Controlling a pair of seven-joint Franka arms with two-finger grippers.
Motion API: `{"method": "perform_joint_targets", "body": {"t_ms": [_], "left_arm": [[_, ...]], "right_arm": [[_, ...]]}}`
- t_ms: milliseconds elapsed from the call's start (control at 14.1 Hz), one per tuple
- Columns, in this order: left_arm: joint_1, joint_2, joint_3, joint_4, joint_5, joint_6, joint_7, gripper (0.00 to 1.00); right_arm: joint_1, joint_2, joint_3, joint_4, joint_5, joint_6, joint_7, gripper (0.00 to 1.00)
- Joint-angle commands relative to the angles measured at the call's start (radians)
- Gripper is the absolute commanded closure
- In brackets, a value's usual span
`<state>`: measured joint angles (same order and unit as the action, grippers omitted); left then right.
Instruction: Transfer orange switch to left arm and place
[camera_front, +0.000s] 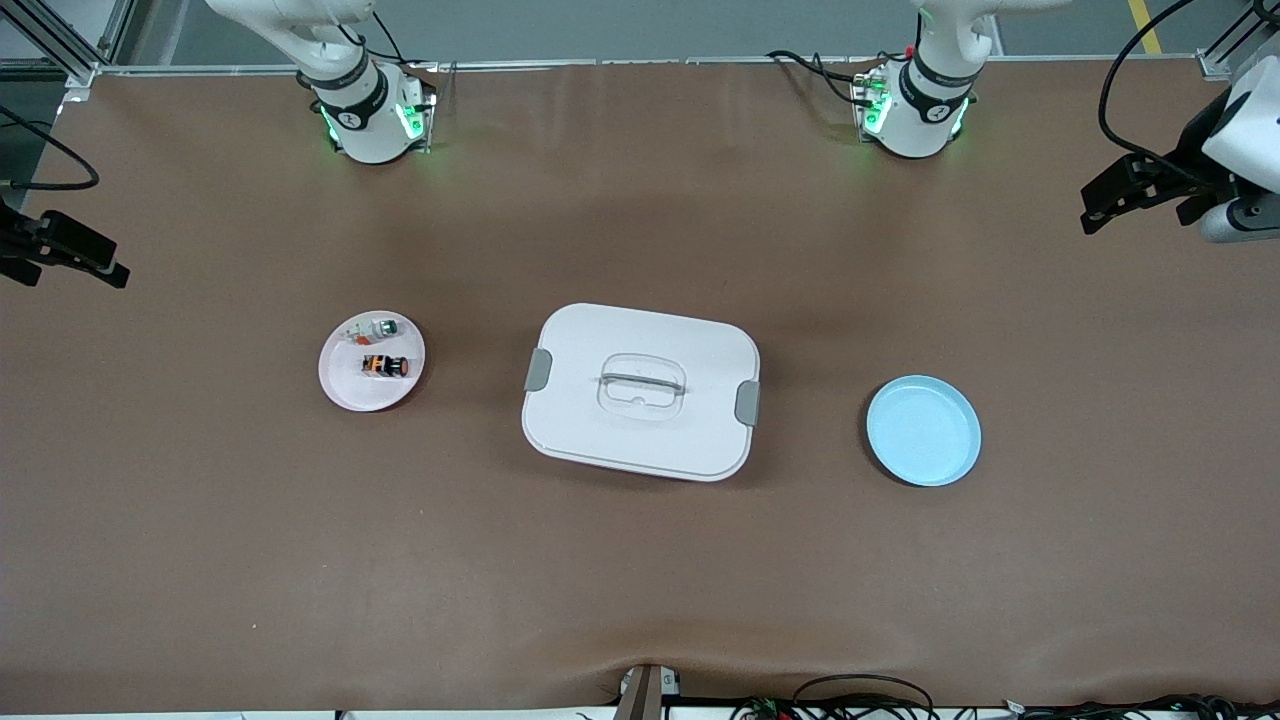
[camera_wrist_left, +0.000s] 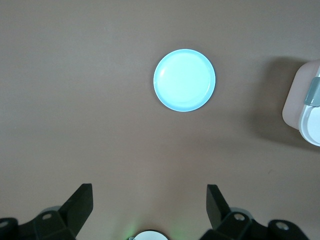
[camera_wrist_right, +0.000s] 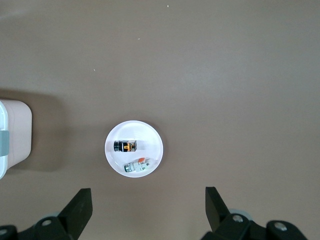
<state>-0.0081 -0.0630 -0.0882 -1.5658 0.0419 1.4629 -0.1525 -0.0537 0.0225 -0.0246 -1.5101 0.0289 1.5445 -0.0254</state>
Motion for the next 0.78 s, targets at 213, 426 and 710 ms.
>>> {"method": "perform_joint_targets", "body": {"t_ms": [213, 426, 710], "left_arm": [[0.003, 0.014, 0.001, 0.029, -0.008, -0.001, 0.010, 0.00], [0.005, 0.020, 0.007, 0.029, 0.000, -0.001, 0.025, 0.00], [0.019, 0.020, 0.007, 0.020, 0.000, -0.001, 0.025, 0.00]], "right_arm": [[-0.005, -0.030, 0.000, -0.030, 0.014, 0.011, 0.015, 0.00], [-0.003, -0.030, 0.000, -0.030, 0.014, 0.011, 0.015, 0.00], [-0.003, -0.024, 0.000, -0.018, 0.013, 0.026, 0.012, 0.00]]}}
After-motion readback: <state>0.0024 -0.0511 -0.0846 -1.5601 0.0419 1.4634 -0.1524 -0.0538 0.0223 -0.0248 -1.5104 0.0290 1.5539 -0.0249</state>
